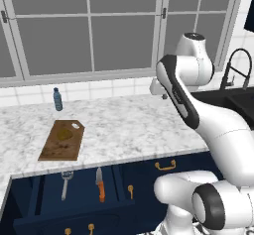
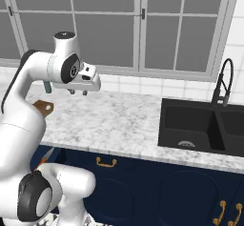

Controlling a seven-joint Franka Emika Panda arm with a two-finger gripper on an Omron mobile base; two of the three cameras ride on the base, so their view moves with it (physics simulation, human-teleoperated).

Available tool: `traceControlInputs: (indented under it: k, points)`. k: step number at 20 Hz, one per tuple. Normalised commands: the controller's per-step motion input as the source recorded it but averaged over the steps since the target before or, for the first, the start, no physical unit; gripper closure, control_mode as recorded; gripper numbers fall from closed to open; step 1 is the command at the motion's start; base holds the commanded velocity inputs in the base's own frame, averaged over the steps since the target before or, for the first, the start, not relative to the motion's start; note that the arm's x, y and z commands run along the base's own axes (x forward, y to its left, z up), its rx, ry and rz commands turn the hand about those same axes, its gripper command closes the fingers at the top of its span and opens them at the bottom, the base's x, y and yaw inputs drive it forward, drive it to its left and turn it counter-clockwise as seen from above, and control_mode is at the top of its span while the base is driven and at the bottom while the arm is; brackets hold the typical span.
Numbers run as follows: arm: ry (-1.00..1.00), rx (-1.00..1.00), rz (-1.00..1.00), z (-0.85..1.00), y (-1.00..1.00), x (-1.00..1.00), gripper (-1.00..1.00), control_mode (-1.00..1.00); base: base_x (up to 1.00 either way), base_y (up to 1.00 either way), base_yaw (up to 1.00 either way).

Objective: Place the appropriate cutting tool for cutting the avocado skin on the cutting board.

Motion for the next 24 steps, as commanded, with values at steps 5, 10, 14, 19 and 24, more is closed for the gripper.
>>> traceControlInputs:
  k: [5, 10, 14, 19, 24]
  points:
    - [-0.07, -0.06, 0.00, -0.11, 0.27, -0.57, -1.00, -1.00, 0.00, 0.00, 0.00]
    - [0.01, -0.42, 0.00, -0.81, 1.00, -0.89, -1.00, -1.00, 0.00, 0.00, 0.00]
    - [0.29, -0.04, 0.00, -0.56, 0.98, -0.17, -1.00, -1.00, 0.00, 0.00, 0.00]
    - [0.38, 0.00, 0.01, -0.27, 0.91, 0.01, -1.00, -1.00, 0.00, 0.00, 0.00]
    - [0.40, 0.01, 0.04, -0.44, 0.70, 0.00, -1.00, -1.00, 0.00, 0.00, 0.00]
